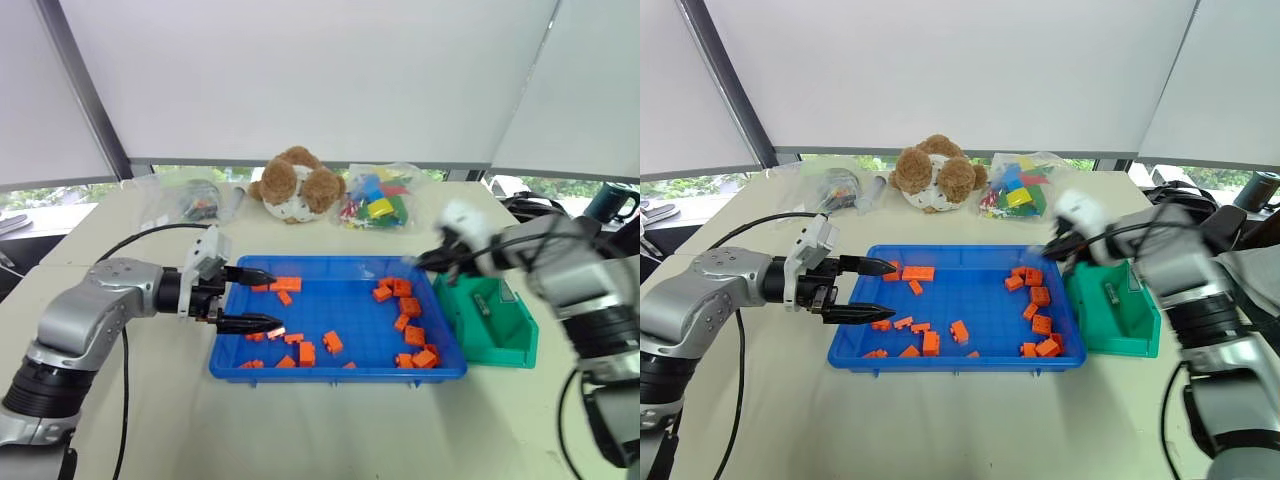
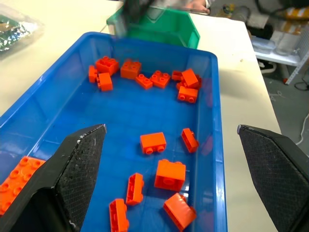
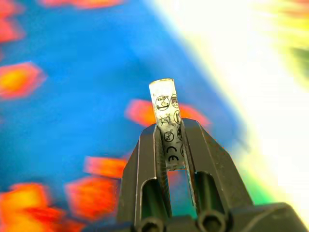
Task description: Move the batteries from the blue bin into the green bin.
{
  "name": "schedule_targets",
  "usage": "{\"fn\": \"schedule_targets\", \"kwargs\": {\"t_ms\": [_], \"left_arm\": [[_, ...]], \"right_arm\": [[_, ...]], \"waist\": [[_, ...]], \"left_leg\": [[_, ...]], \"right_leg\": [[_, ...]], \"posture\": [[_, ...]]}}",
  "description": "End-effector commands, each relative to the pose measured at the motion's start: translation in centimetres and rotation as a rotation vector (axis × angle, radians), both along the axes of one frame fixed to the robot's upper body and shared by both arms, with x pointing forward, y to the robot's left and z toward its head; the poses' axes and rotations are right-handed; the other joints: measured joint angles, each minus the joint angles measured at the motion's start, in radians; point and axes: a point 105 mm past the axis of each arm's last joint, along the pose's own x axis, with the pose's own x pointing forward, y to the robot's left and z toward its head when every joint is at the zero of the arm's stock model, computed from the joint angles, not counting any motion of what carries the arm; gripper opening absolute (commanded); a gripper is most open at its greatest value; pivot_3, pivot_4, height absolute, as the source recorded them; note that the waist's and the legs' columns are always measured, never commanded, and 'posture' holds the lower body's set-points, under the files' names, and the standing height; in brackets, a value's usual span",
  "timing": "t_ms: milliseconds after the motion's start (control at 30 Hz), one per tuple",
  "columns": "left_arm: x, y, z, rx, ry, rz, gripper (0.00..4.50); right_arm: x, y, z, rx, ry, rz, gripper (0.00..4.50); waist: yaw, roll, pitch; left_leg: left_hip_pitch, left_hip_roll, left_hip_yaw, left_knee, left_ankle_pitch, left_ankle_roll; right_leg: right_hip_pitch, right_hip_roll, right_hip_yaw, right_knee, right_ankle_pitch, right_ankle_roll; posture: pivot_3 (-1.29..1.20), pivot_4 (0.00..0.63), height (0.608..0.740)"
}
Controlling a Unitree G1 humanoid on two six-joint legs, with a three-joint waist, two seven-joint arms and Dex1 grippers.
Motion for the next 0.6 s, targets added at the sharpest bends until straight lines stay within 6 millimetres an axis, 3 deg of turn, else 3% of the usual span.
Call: {"fn": "schedule_targets", "kwargs": {"t_ms": [33,267,333,400,600], "left_arm": [[0.0,-0.3,1.1,-0.01,-0.052,-0.02,4.5],[0.3,-0.5,1.1,-0.01,-0.053,-0.033,4.5],[0.4,-0.5,1.1,-0.009,-0.052,-0.035,4.5],[0.3,-0.4,1.1,-0.008,-0.05,-0.034,4.5],[0.2,-0.2,1.2,-0.006,-0.044,-0.029,4.5]], "right_arm": [[-1.1,-2.6,-0.5,-0.02,0.001,-0.113,0.06],[-2.5,-4.6,-3.7,-0.068,0.084,-0.169,0.06],[-2.5,-4.7,-4.4,-0.045,0.101,-0.178,0.99],[-2.6,-4.7,-4.4,-0.028,0.102,-0.179,1.61],[-3.2,-2.9,-2.0,-0.027,0.048,-0.063,4.48]], "waist": [[-0.001,0.0,0.0],[-0.02,0.003,0.001],[-0.018,0.003,0.001],[-0.017,0.003,0.001],[-0.015,0.003,0.001]], "left_leg": [[0.0,0.0,0.0,0.0,0.0,0.0],[0.0,0.0,0.0,-0.001,0.0,0.0],[0.0,0.0,0.0,-0.001,0.0,0.0],[0.0,0.0,0.0,-0.001,0.0,0.0],[0.0,0.0,0.0,0.0,0.0,0.0]], "right_leg": [[0.0,0.0,0.0,0.0,0.0,0.0],[-0.001,0.001,0.001,0.0,0.0,0.0],[-0.001,0.001,0.001,0.001,0.0,0.0],[-0.001,0.001,0.001,0.001,0.0,0.0],[-0.001,0.001,0.001,0.0,0.0,0.0]], "posture": [[0.0,0.15,0.733],[0.0,0.15,0.733],[0.0,0.15,0.733],[0.0,0.15,0.733],[0.0,0.15,0.733]]}}
